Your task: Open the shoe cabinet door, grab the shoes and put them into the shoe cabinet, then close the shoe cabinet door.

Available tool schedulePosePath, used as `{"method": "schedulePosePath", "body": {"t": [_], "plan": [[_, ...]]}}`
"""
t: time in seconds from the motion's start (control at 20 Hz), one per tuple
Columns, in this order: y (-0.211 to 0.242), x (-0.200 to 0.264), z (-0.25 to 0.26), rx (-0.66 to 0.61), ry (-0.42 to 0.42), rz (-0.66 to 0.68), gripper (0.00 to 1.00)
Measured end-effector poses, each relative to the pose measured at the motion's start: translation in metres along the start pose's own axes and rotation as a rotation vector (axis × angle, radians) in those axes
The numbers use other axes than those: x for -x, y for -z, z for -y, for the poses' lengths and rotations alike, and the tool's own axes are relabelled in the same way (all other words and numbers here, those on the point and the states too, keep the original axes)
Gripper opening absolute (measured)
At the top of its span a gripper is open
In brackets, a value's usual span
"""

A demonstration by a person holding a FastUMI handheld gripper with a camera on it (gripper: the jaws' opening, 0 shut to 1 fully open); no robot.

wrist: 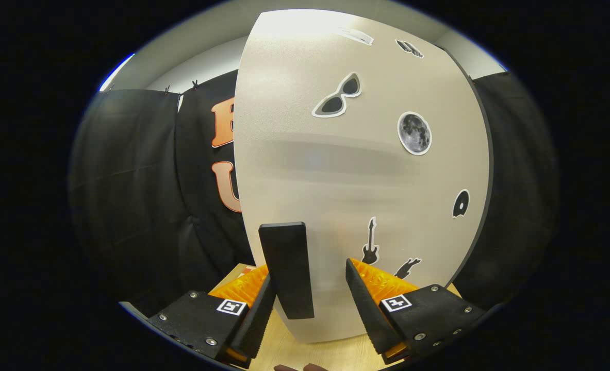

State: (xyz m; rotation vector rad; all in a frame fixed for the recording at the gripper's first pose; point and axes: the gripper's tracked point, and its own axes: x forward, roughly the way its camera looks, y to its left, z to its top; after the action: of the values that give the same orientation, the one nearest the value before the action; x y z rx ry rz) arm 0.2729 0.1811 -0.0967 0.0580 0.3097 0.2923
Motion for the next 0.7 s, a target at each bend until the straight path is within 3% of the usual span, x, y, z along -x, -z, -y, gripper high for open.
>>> {"method": "schedulePosePath", "body": {"t": [0.7], "plan": [[-0.003,-0.023,-0.004,-0.002,0.015,-0.016,0.84]]}}
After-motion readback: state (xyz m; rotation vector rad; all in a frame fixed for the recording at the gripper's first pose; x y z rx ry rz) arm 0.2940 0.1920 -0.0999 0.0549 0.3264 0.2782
